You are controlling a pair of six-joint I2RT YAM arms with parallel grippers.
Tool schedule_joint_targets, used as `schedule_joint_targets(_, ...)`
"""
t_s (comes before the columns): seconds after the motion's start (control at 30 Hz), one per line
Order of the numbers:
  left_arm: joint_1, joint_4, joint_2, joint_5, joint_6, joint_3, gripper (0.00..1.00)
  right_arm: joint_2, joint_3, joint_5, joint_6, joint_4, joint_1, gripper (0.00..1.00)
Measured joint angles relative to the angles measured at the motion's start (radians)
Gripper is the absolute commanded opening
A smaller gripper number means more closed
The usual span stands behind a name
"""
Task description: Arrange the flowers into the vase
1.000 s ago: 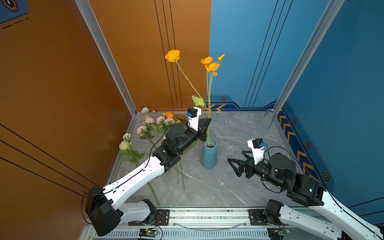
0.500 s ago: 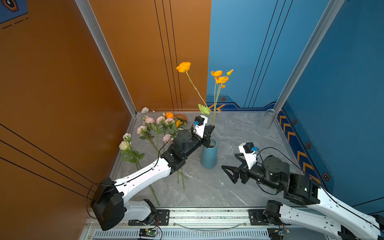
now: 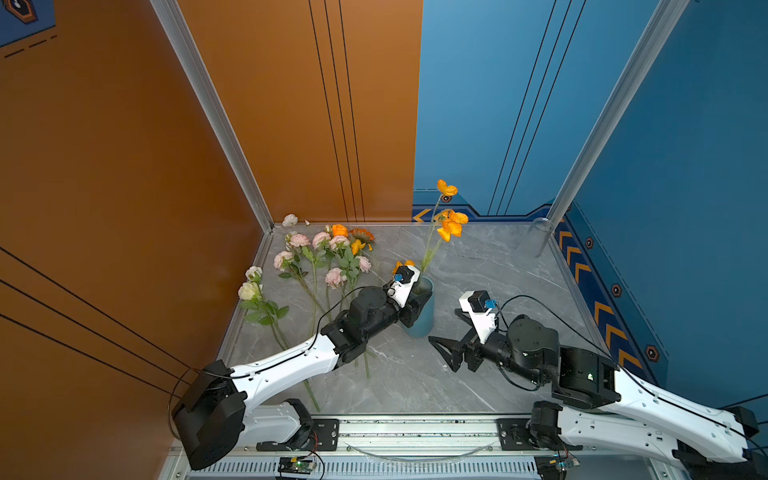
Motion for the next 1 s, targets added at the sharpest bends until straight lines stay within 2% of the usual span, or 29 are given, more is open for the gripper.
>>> schedule_joint_targets(0.13, 0.01, -0.121, -0.162, -0.028, 0.003, 0.002, 0.53, 0.05, 0.039, 0.004, -0.018, -0.003, 0.006, 1.0)
schedule_joint_targets(0.2, 0.047, -0.234, -0.217, -0.048, -0.004, 0.045, 0.52, 0.098, 0.072, 0.018, -0.033, -0.003, 0.014, 1.0)
schedule_joint_targets(0.27, 0.138, -0.382, -0.227, -0.062, -0.027, 0.123, 0.49, 0.141, 0.085, 0.026, -0.044, -0.002, 0.023, 1.0)
schedule_joint_targets(0.33, 0.265, -0.536, -0.19, -0.05, -0.053, 0.205, 0.5, 0.177, 0.086, 0.045, -0.045, -0.002, 0.037, 1.0)
schedule_joint_targets(0.4, 0.376, -0.67, -0.117, -0.028, -0.067, 0.271, 0.51, 0.213, 0.085, 0.055, -0.044, 0.01, 0.058, 1.0)
schedule_joint_targets(0.47, 0.441, -0.805, -0.008, 0.003, -0.069, 0.331, 0.51, 0.249, 0.083, 0.056, -0.042, 0.04, 0.078, 1.0)
schedule_joint_targets(0.67, 0.448, -1.022, 0.335, 0.061, -0.065, 0.363, 0.44, 0.385, 0.096, 0.042, -0.009, 0.103, 0.105, 1.0)
schedule_joint_targets(0.8, 0.444, -1.089, 0.456, 0.049, -0.066, 0.39, 0.43, 0.435, 0.106, 0.036, 0.007, 0.121, 0.122, 1.0)
schedule_joint_targets(1.0, 0.419, -1.101, 0.555, -0.008, -0.06, 0.489, 0.45, 0.406, 0.088, 0.021, 0.025, 0.155, 0.116, 1.0)
